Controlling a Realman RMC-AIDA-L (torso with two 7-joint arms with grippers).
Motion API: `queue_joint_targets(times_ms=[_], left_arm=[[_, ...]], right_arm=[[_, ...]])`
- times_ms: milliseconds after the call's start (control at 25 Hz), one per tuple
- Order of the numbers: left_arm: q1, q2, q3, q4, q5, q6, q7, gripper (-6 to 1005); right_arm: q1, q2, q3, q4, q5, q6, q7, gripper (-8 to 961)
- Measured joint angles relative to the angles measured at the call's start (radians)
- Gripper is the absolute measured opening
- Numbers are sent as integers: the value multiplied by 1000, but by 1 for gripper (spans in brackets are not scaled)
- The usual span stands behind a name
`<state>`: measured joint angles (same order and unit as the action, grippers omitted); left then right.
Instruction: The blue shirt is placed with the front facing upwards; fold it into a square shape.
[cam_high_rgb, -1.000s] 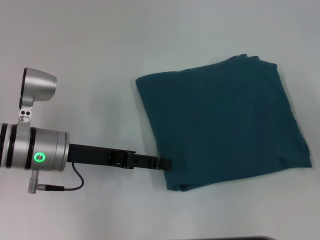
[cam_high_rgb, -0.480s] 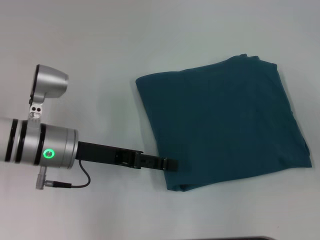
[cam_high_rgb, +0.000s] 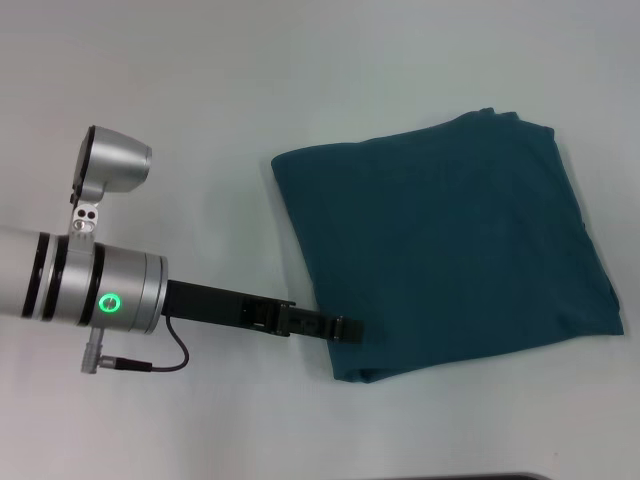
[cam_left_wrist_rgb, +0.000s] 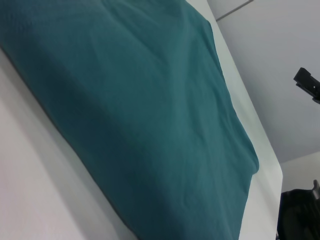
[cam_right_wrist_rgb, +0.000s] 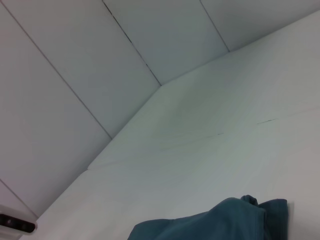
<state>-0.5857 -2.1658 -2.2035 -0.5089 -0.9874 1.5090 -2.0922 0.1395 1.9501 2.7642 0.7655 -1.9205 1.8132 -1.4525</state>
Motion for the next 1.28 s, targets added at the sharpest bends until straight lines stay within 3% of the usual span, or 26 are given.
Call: queue_joint_targets(times_ms=[120,440,880,1280], left_arm=[[-2,0,1,-1,-1,0,0,937],[-21,0,29,-6,-2,-7,-9,817],[-39,3,54,-9,-7,-15,-40,393],[-38,4,55,-10,-8,-14,-49,437]], right_arm=[[0,0,0,0,0,0,0,881],[0,1,13,0,1,7,0,881],[9,1,24,0,0,20,0,880],[9,2,25,0,0,22,0,880]])
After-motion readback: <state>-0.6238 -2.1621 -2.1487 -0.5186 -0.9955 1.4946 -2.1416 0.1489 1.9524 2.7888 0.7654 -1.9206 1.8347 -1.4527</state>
